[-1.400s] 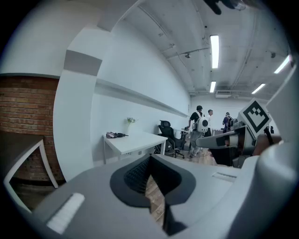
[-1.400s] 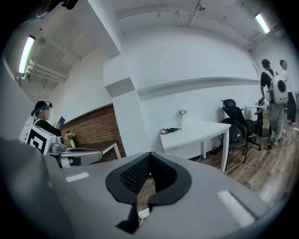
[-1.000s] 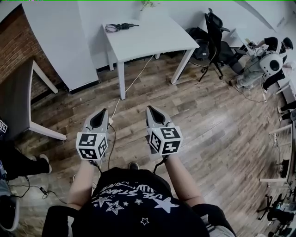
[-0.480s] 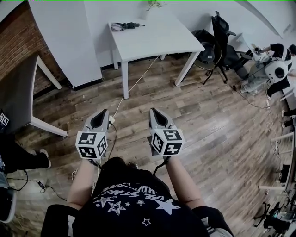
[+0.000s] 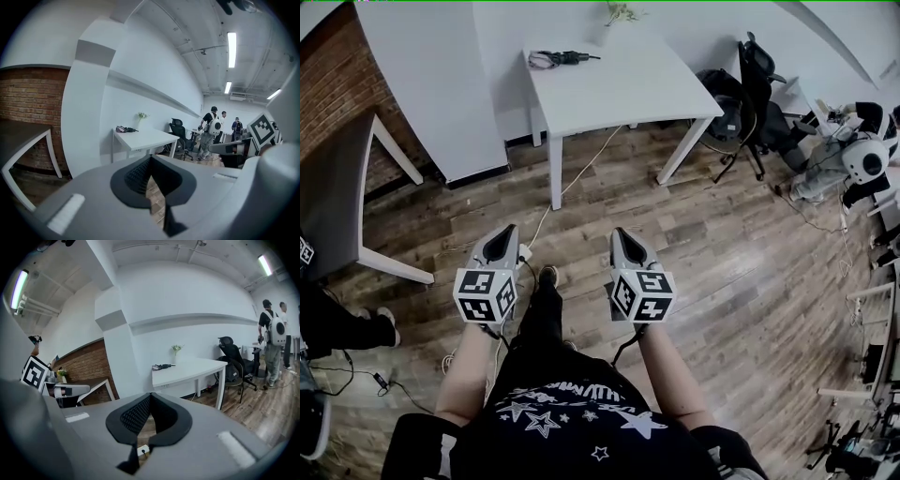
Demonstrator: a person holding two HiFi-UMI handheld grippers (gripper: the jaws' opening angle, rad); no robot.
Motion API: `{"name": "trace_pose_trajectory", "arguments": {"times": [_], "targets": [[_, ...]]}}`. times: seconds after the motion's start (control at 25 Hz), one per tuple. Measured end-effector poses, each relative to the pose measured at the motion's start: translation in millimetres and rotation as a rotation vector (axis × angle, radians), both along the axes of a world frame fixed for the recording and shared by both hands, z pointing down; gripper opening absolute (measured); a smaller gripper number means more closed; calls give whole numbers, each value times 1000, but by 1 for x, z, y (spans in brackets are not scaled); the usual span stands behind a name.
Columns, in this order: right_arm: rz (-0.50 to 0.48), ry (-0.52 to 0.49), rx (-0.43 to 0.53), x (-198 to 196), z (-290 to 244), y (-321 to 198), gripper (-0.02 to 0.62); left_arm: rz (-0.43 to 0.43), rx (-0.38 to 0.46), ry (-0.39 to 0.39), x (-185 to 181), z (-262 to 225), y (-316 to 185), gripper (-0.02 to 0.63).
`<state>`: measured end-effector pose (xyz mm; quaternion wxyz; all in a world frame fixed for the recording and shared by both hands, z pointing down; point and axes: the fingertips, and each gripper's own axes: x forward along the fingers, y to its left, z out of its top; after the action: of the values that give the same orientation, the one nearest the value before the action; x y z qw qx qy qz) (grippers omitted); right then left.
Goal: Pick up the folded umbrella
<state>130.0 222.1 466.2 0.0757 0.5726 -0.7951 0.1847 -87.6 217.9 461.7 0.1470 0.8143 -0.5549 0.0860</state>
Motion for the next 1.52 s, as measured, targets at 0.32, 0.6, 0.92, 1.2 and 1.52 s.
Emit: {"name": "trace_pose_trajectory", "arguments": {"times": [0.32, 0.6, 0.92, 1.2, 1.52], "targets": [[26, 62, -6, -2, 6, -106, 17, 12, -13, 7, -4, 13, -107, 3], [9, 68, -12, -21, 0, -219, 17, 25, -33, -14, -22, 15, -219, 3], [14, 68, -40, -49, -4, -332, 17, 15, -57, -9, -57, 13, -326, 3], [31, 99, -62, -54, -5, -389, 17, 33, -69, 9, -66, 15, -389, 3], [-38, 163, -64, -59, 3, -434, 17, 23, -71, 9, -70, 19, -426, 3]]}}
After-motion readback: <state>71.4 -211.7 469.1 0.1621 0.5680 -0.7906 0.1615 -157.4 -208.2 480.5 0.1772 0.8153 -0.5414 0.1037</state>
